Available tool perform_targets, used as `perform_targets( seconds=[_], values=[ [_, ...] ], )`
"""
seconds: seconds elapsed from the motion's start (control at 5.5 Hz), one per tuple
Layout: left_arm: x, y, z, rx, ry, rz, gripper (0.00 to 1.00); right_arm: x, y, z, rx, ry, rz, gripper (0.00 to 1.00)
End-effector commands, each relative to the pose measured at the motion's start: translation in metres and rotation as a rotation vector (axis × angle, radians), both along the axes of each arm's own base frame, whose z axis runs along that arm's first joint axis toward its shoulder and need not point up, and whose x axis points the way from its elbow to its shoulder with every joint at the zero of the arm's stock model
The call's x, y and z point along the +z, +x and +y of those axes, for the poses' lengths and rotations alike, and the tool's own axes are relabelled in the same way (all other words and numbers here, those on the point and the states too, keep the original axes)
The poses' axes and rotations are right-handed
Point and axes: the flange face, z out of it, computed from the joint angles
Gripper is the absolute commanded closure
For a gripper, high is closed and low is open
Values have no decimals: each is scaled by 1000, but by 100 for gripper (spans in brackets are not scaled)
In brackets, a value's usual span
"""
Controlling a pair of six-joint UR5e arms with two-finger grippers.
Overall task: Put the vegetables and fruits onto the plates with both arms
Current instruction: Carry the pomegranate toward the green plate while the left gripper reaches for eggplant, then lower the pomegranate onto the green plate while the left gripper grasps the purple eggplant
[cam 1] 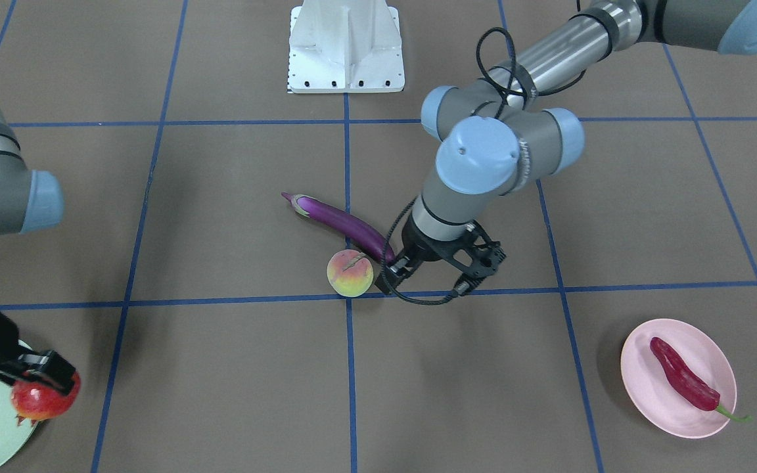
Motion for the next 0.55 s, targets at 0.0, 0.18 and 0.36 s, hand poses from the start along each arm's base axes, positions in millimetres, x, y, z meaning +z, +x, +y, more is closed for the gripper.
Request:
perform_targets(
  seconds=[0.0,0.18,0.36],
  values=[
    [-41,81,84,-29,-105,-83,0,54,28,-1,40,-30,98,100],
    [-34,103,105,-38,-96,-99,0,80,36,-4,65,-44,162,100],
    [-28,111,112,-71,-150,-106,0,98,39,5,63,-63,169,100]
  ],
)
